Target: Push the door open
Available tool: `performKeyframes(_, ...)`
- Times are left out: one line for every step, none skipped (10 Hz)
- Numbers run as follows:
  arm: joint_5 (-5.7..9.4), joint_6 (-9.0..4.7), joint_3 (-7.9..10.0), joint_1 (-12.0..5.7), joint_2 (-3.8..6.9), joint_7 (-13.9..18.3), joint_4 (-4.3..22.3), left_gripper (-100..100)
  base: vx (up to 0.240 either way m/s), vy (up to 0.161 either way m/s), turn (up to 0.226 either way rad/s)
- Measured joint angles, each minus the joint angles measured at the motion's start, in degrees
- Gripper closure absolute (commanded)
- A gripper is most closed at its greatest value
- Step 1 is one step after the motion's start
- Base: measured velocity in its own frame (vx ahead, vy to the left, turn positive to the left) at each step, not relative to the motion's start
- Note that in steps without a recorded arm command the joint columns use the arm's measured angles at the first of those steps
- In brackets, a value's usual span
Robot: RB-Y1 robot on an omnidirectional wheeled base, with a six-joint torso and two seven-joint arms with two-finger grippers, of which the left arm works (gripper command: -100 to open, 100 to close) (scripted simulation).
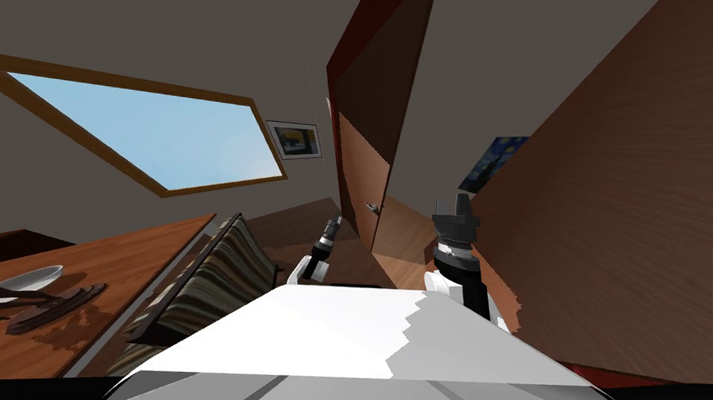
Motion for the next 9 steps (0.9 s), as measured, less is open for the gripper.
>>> performKeyframes(-0.22,-0.53,-0.53,-0.81,-0.16,0.37,2.06,-100,0.087,0.024,-0.041)
performKeyframes(-0.49,-0.74,-1.24,-1.02,-0.14,0.76,3.13,-100,0.101,0.026,-0.031)
performKeyframes(-0.73,-1.29,-1.84,-1.52,-0.32,1.06,4.96,-100,0.107,0.041,-0.031)
performKeyframes(-0.91,-1.59,-2.4,-1.99,-0.19,1.56,6.22,-100,0.105,0.04,-0.036)
performKeyframes(-1.13,-1.77,-3.02,-2.35,-0.12,2.07,7.39,-100,0.101,0.029,-0.037)
performKeyframes(-1.36,-2.31,-3.63,-2.77,-0.25,2.4,9.11,-100,0.095,0.041,-0.031)
performKeyframes(-1.51,-2.84,-4.1,-3.5,-0.23,2.84,10.9,-100,0.093,0.034,-0.039)
performKeyframes(-1.72,-3.15,-4.68,-3.93,-0.21,3.32,12.19,-100,0.098,0.029,-0.031)
performKeyframes(-1.82,-3.58,-5.09,-4.67,-0.09,3.88,13.9,-100,0.089,0.032,-0.026)
